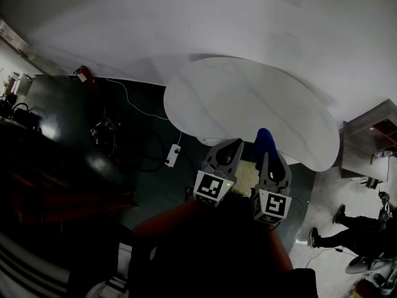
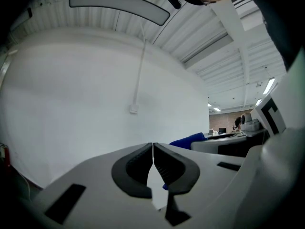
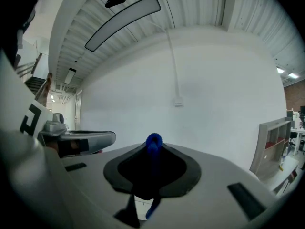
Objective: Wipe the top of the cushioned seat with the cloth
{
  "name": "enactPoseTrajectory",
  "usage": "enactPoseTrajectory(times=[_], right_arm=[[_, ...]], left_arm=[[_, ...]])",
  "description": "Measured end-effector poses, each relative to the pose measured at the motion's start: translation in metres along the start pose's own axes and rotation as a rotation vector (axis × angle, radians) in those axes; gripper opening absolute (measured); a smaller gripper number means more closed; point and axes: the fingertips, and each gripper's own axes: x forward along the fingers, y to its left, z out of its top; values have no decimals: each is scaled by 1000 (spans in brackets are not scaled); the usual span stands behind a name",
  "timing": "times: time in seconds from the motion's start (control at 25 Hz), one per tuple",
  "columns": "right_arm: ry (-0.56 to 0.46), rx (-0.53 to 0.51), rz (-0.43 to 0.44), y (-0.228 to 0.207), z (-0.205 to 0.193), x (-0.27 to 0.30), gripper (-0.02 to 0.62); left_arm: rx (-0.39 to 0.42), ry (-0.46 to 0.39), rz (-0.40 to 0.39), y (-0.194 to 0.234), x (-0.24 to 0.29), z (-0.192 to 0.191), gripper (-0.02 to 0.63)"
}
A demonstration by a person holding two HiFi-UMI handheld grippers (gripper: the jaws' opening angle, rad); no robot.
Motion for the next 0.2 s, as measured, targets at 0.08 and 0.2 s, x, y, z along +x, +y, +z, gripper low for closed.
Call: enactPoseTrajectory(times=[0.08,0.2], right_arm=[[-1,-1,-2,1,-3,-1,87],[-5,-4,-3,5,-7,-2,87]], left_arm=[[-29,-20,3,-1,-1,-5,18],[-49,-35,4,0,-2,-12,18]])
